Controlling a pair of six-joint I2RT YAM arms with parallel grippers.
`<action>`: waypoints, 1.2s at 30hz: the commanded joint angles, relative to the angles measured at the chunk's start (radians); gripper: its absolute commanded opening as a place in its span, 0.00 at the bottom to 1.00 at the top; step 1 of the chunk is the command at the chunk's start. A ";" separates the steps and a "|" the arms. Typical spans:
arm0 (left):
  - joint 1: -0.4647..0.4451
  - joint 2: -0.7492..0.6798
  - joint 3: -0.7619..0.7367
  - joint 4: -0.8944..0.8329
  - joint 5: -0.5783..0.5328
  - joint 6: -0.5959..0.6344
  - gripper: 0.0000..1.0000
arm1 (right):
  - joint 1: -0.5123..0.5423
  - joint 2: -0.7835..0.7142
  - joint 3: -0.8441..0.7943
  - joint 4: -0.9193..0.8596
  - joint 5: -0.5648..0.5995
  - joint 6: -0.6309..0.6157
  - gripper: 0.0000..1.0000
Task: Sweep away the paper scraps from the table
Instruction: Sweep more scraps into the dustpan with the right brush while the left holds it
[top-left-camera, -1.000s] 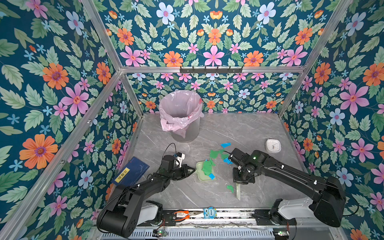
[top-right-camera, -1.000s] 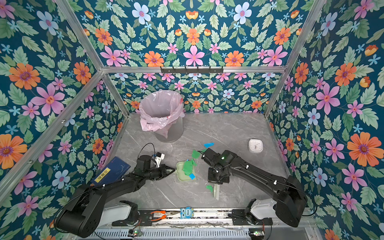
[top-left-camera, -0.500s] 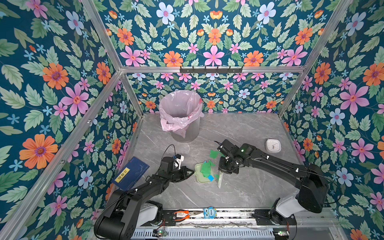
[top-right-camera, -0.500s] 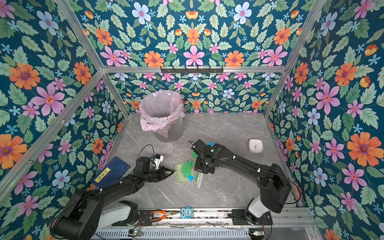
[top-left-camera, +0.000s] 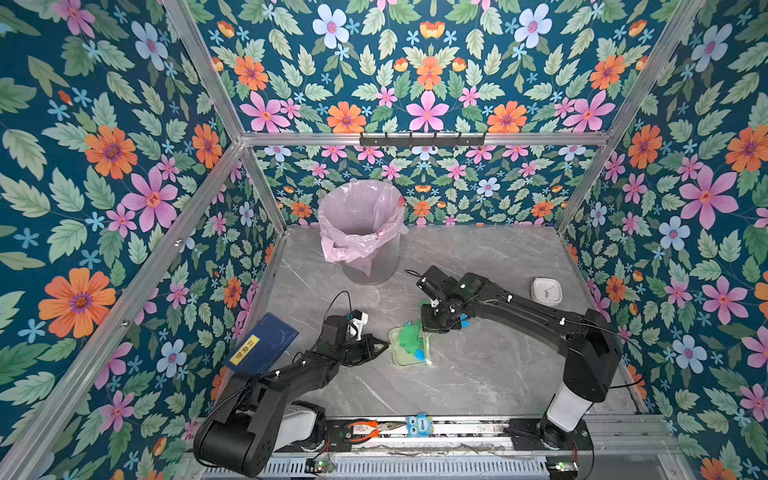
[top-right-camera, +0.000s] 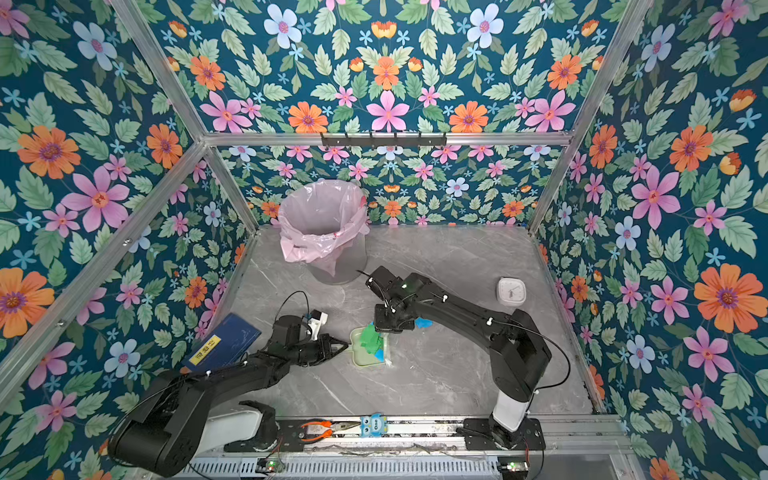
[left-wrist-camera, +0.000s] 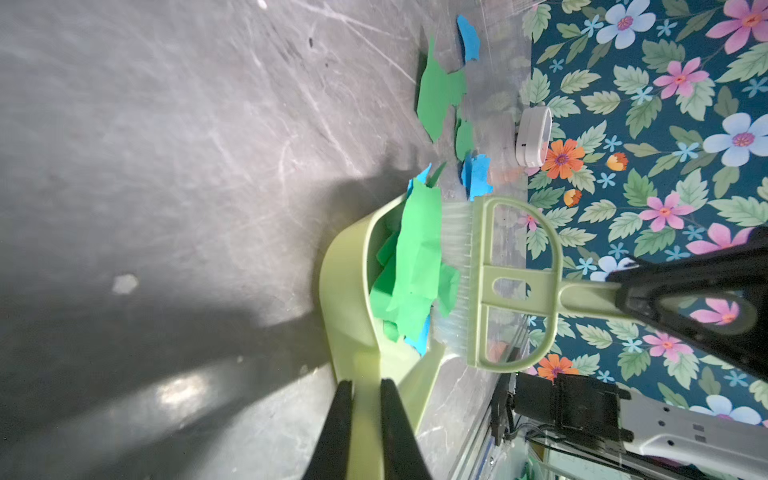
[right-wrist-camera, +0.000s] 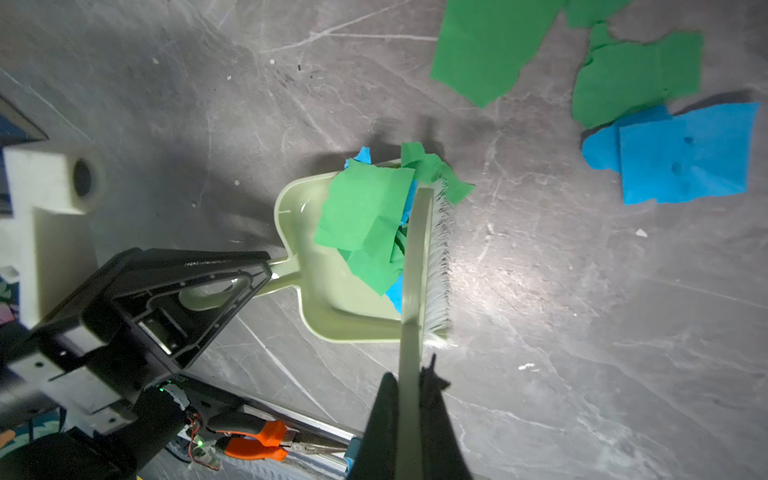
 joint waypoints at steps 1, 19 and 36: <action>-0.002 0.026 -0.009 0.052 -0.006 -0.013 0.00 | 0.002 -0.012 0.014 -0.049 0.003 -0.101 0.00; 0.018 0.064 0.000 0.069 -0.028 -0.011 0.00 | 0.002 0.028 0.133 -0.189 0.295 -0.413 0.00; 0.026 0.104 -0.002 0.119 -0.013 -0.024 0.00 | 0.062 0.132 0.168 -0.121 0.115 -0.423 0.00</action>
